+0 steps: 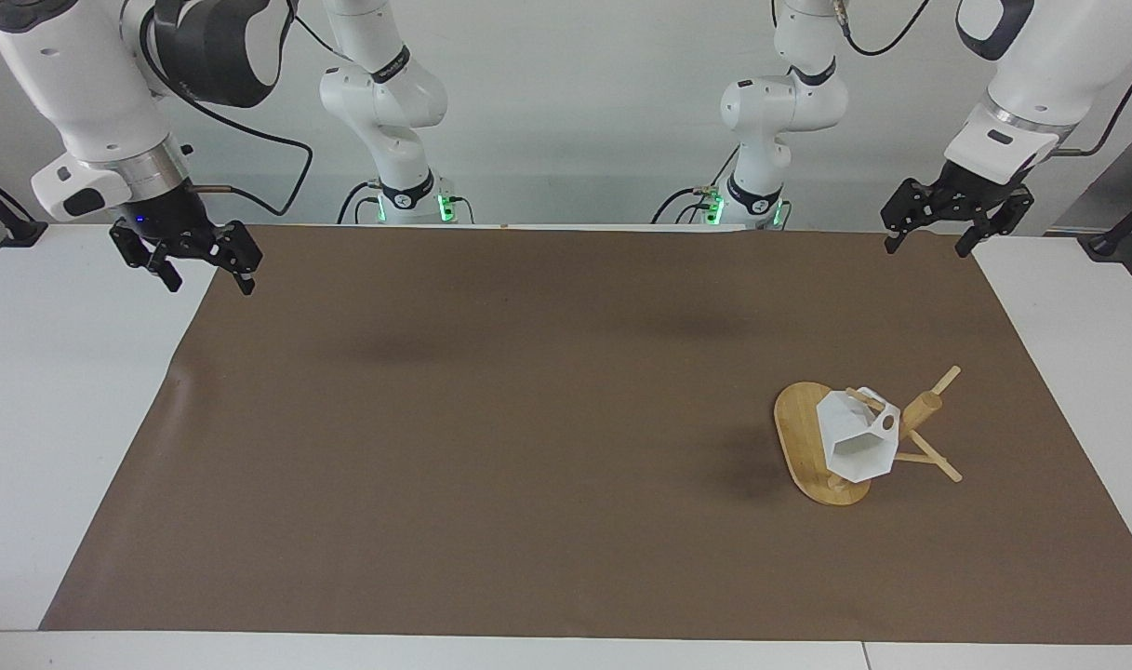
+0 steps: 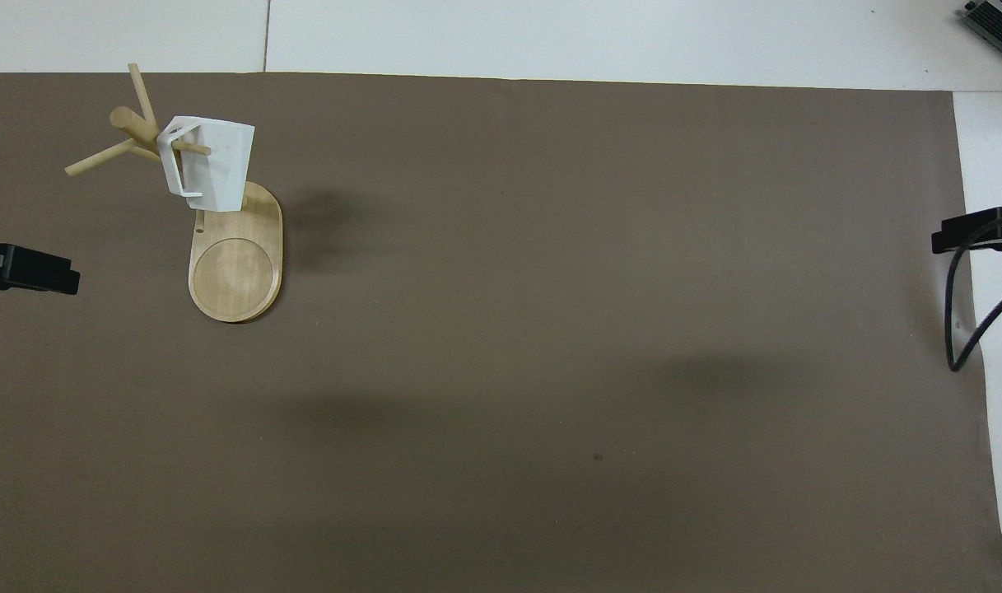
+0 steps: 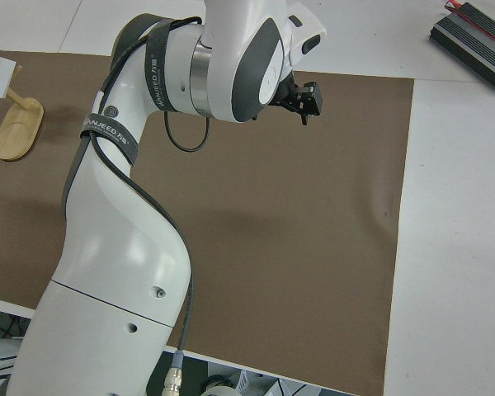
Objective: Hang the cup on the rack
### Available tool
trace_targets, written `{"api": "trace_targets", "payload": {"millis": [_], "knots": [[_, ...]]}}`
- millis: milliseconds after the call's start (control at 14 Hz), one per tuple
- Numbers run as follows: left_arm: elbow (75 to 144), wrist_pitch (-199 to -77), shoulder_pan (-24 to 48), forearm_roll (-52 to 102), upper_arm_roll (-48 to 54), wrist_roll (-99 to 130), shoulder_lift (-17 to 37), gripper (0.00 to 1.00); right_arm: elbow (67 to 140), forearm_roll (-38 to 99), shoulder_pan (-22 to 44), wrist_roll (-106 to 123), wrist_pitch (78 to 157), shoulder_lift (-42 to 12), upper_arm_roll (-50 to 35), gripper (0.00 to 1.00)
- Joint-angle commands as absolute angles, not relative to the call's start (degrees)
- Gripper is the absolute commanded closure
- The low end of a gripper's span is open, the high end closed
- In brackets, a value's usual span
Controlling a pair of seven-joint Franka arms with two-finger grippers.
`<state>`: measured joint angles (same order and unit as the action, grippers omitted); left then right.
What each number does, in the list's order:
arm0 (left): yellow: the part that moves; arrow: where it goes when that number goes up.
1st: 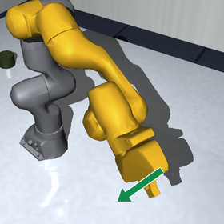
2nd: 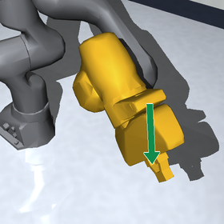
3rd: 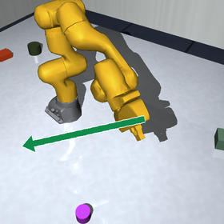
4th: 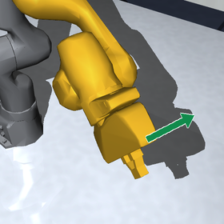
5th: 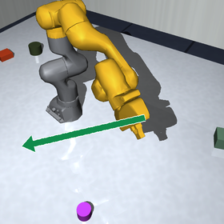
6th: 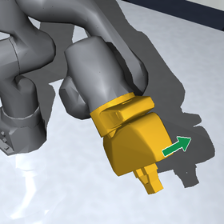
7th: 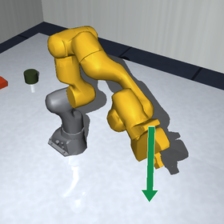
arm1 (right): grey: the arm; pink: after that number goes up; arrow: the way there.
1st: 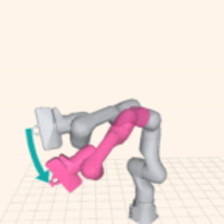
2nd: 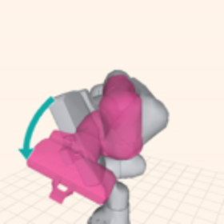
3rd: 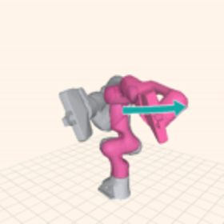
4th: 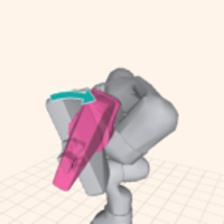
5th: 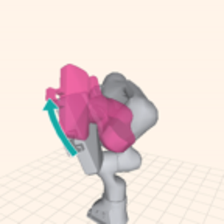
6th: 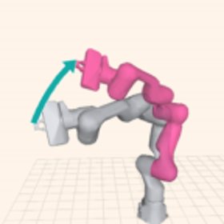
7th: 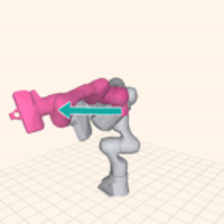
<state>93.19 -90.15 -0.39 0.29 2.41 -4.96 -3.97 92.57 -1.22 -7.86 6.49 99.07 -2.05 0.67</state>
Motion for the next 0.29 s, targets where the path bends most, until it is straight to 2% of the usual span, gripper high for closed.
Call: {"api": "trace_targets", "payload": {"millis": [0,215], "knots": [[94.9,-90.4,-1.1,1.0,2.6,-3.6,-5.6,0.00,93.5,-2.2,-8.0,5.6,98.9,-1.0,0.4,0.00],[94.9,-90.5,-1.0,1.1,2.6,-3.6,-5.6,0.00,93.5,-2.2,-8.0,5.6,98.9,-1.0,0.4,0.00]]}}
